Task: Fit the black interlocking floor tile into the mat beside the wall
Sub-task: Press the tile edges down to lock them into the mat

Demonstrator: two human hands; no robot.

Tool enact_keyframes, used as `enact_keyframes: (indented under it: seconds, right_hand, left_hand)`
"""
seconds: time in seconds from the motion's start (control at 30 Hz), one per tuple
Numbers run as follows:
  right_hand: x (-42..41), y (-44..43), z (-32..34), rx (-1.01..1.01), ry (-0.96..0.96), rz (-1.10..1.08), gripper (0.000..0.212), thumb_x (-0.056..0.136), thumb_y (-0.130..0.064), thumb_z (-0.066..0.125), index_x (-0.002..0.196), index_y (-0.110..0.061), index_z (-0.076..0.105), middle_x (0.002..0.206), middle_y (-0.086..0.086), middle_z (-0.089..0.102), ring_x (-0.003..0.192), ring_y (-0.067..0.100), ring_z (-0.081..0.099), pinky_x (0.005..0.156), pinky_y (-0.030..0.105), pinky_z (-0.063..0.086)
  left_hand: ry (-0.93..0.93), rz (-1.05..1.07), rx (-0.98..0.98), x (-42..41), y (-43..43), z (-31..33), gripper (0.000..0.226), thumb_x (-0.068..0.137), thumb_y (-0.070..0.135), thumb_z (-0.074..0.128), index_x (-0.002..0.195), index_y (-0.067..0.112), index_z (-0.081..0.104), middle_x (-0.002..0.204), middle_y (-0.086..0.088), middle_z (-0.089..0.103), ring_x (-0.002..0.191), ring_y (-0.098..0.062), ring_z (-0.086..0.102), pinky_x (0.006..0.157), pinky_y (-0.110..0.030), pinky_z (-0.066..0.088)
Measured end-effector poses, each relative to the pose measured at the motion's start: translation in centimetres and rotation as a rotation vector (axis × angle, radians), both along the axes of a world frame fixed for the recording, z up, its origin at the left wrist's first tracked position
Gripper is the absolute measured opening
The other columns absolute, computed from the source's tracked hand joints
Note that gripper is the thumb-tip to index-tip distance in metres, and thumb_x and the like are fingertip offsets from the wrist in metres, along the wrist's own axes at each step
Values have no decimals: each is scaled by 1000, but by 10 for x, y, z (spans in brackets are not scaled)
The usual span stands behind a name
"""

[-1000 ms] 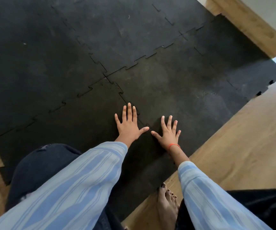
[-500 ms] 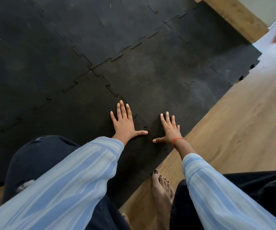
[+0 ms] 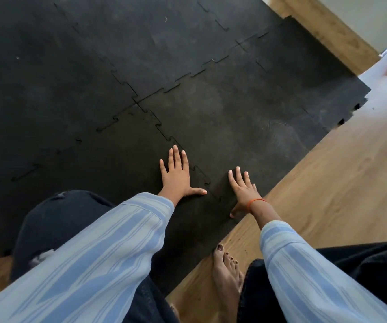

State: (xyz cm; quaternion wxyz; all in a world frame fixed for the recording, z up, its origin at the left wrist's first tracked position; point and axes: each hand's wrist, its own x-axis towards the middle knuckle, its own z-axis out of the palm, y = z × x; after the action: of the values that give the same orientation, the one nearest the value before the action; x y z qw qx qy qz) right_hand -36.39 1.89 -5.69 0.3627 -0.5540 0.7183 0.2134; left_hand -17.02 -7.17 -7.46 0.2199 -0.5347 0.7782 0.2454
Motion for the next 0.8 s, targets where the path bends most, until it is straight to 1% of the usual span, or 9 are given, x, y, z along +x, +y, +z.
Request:
enact_keyframes:
  seconds: [0.07,0.13,0.17,0.27,0.37,0.53,0.6,0.7,0.8]
  right_hand:
    - [7,-5,1,1,4,32,128,69,-12,82,150,-19,-17,157,5,-29,145,30,-22,118,50,5]
    - [18,-11,1,-72,-54,99,111,79,-13,71,151,-18,-13,158,2,-26,147,28,-18,119,49,5]
    - [28,-13,0,-135,-102,119,99,84,-16,62,152,-19,-11,159,1,-23,148,26,-16,119,49,4]
    - [68,-10,-15,-311,-150,214,69,99,-35,35,152,-24,-9,158,-6,-21,146,19,-20,119,46,-4]
    - [89,3,-37,-421,-40,223,59,100,-47,14,147,-29,-17,152,-11,-29,143,16,-26,118,45,-13]
    - [89,10,-53,-536,45,203,57,99,-48,10,150,-29,-4,159,-9,-10,147,18,-13,118,44,-11]
    - [93,3,-54,-533,50,189,57,99,-48,9,150,-29,-6,159,-9,-12,146,17,-16,118,44,-14]
    - [107,-40,-54,-574,-17,222,58,100,-43,16,151,-24,-5,158,-7,-14,146,16,-16,118,43,-12]
    - [126,-83,-54,-616,-44,295,57,101,-38,20,153,-22,2,161,-6,-4,146,14,-13,119,41,-8]
  left_hand:
    - [42,36,-74,13,-10,-2,116,80,81,35,150,7,-19,159,-11,-27,148,-26,-19,119,-54,1]
    - [72,134,-127,30,-24,-4,94,93,69,25,152,9,-15,160,-7,-24,149,-22,-16,119,-53,2]
    - [72,167,-137,37,-30,-5,87,95,65,23,153,11,-15,160,-5,-24,149,-22,-16,119,-53,2]
    - [58,170,-144,46,-35,-10,82,97,62,20,153,15,-16,160,-4,-26,148,-22,-18,117,-56,-1]
    - [66,173,-190,45,-31,-17,80,97,62,17,152,15,-18,160,-4,-26,148,-23,-18,116,-56,-3]
    - [48,166,-238,49,-32,-26,79,96,64,12,150,18,-23,159,-3,-28,148,-22,-20,116,-55,-7]
    - [53,134,-228,50,-37,-25,78,96,64,12,151,20,-22,158,-1,-29,148,-21,-20,116,-54,-8]
    - [92,150,-216,61,-62,-21,68,100,57,13,153,26,-15,160,3,-26,149,-18,-17,117,-54,-5]
    - [96,192,-232,78,-82,-25,58,103,48,13,152,35,-15,160,4,-26,148,-19,-18,116,-55,-4]
